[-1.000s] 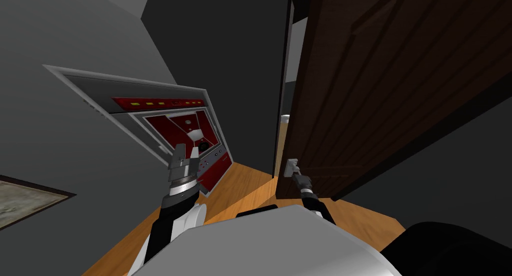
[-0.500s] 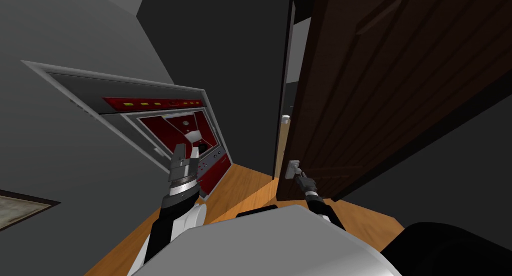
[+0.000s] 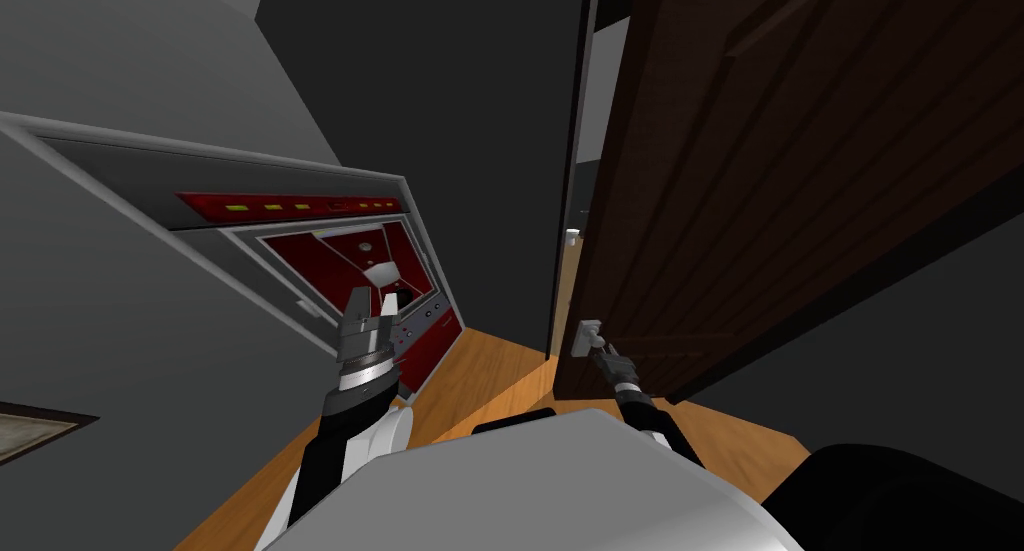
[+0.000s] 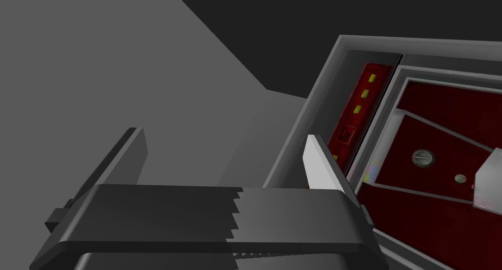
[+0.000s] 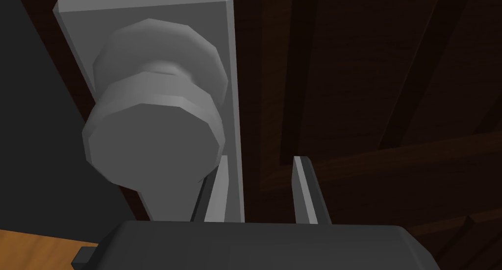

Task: Pull the door open

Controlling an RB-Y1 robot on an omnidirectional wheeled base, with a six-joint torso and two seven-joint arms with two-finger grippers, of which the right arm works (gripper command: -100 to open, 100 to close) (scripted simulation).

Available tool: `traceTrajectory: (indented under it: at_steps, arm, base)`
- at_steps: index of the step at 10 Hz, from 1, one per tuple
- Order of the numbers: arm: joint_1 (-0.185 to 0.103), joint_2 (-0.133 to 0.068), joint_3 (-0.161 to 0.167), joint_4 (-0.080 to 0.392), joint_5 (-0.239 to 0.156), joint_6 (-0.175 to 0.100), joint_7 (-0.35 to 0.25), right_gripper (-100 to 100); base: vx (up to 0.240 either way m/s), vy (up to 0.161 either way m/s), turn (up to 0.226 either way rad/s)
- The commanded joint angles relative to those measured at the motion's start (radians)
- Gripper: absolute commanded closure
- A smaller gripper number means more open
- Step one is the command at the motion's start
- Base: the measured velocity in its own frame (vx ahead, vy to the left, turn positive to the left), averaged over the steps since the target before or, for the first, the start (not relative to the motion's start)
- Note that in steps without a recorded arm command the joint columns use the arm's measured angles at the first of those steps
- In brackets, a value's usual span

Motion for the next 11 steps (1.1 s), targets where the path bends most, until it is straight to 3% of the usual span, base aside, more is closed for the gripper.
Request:
traceTrajectory:
  at_steps: [1, 3, 4, 5, 10, 11]
  arm:
    - [-0.005, 0.001, 0.009, -0.029, 0.002, -0.006, -0.002, -100]
    - [0.0, -0.001, 0.007, -0.036, -0.001, 0.0, -0.004, -100]
    - [0.011, 0.001, -0.002, -0.015, -0.002, 0.008, -0.001, -100]
    - [0.011, 0.001, -0.002, -0.015, -0.002, 0.008, -0.001, 100]
    - [0.011, 0.001, -0.002, -0.015, -0.002, 0.008, -0.001, 100]
    - [0.001, -0.004, 0.008, 0.001, 0.002, -0.006, -0.004, -100]
  base:
    - [0.014, 0.005, 0.002]
    - [0.012, -0.001, -0.005]
    - [0.013, -0.028, -0.035]
    - [0.006, -0.019, 0.015]
    - [-0.004, 0.004, -0.004]
    - [-0.097, -0.024, 0.102]
